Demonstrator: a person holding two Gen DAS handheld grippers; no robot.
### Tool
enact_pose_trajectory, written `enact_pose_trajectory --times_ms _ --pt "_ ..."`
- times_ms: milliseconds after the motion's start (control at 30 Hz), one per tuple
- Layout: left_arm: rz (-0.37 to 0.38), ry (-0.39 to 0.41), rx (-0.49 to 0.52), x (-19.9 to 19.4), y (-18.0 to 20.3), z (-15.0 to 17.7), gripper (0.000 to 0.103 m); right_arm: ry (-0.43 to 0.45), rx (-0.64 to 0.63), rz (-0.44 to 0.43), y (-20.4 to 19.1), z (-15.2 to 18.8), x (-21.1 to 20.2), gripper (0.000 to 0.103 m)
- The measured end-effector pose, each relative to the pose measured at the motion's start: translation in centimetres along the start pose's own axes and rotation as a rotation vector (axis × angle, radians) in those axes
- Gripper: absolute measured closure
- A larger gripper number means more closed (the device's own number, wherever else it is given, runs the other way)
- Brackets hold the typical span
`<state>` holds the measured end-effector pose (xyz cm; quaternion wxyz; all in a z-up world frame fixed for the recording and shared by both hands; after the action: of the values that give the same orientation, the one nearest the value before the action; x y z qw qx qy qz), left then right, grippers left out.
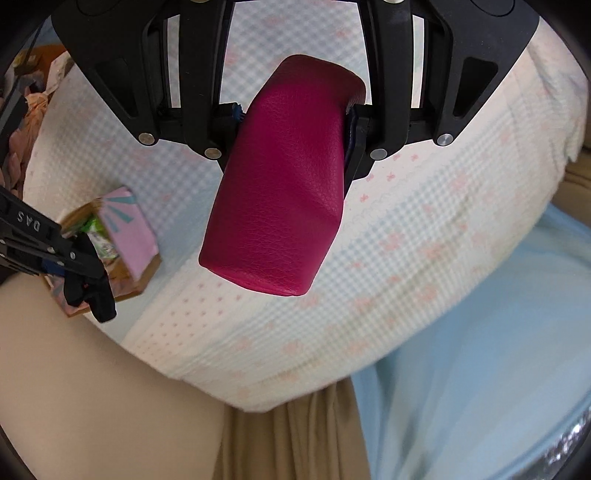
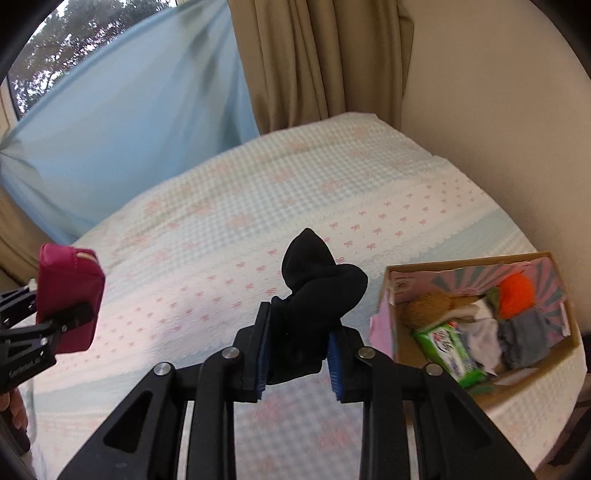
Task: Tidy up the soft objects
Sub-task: 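Lift the pink pouch and black scrunchie and carry them over the box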
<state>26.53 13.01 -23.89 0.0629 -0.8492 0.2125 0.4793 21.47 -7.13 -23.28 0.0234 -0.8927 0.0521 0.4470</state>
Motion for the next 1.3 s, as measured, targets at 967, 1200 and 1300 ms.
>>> enact_pose_trajectory --times_ms 967,1200,1300 --pt "0.084 0.027 -0.253 5.4 24.2 -7.6 0.068 -0.093 -0.121 -0.022 24.8 0.4 -3.5 0.079" --pt "0.071 -0.022 -0.299 11.6 27.0 -9.0 0.068 -0.149 -0.189 -0.079 26.4 -1.3 1.2 0.079" --pt "0.068 -0.056 -0.319 14.3 27.5 -9.0 0.068 -0.204 -0.215 -0.107 26.3 -1.4 3.5 0.079"
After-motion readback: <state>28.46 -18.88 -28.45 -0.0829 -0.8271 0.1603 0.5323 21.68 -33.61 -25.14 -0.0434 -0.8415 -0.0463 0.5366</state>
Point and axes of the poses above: each gripper's, at about its wrist camera, not at the fingertips, and x roughly the way its jaws point, y to its right, z to its underside, the point moved 3 cm from there along x, roughly the way its jaws point, and after that the axes turned 13 degrees about z, right-handed, at the moved point
